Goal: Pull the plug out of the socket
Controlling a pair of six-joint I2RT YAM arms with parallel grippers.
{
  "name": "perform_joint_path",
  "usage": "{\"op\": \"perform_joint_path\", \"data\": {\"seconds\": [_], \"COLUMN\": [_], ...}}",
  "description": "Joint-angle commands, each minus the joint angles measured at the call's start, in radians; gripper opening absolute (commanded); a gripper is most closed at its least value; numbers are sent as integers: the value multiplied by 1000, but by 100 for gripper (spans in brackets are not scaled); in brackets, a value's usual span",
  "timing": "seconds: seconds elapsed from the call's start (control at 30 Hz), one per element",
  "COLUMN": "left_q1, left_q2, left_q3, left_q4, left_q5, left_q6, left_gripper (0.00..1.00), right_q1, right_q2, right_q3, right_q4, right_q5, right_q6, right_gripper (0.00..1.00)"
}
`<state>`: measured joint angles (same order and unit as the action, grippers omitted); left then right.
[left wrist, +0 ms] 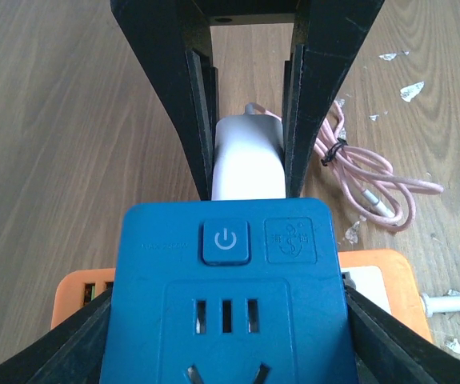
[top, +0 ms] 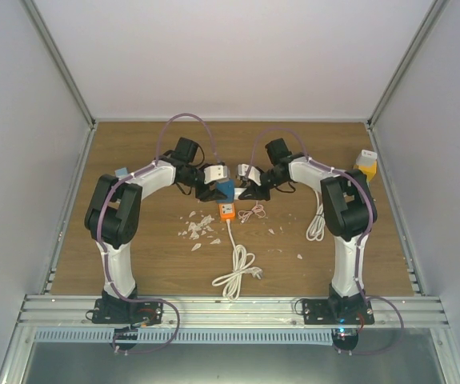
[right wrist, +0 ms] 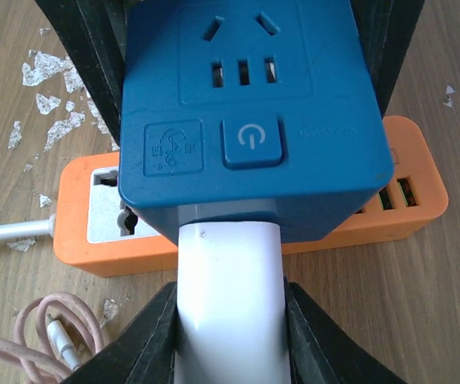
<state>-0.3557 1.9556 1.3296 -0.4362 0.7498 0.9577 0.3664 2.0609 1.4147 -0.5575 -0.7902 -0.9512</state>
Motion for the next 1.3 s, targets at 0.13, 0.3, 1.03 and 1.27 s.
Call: {"op": "perform_joint_path", "data": {"seconds": [0.13,0.3,1.03,1.27], "left_q1": [14,19,23,22], "left_q2": [14,21,29,29], "left_q3": [-7,-3,5,10], "left_q4": [-60,-63,-80,-83], "left_q5": [-115,-122,-151,-155], "left_q6": [44,45,42,42], "left_gripper": [15,12,10,9], "right_q1": [-97,-125,-154,-162], "right_q2": [15,8,-33,-45], "right_q3": [-58,-72,-39,-39], "right_q4": [-80,-92,-204,-221], "right_q5": [78,89,163,180], "right_q6": [-62,-81,-82,-92], "right_gripper": [5,4,1,0]}}
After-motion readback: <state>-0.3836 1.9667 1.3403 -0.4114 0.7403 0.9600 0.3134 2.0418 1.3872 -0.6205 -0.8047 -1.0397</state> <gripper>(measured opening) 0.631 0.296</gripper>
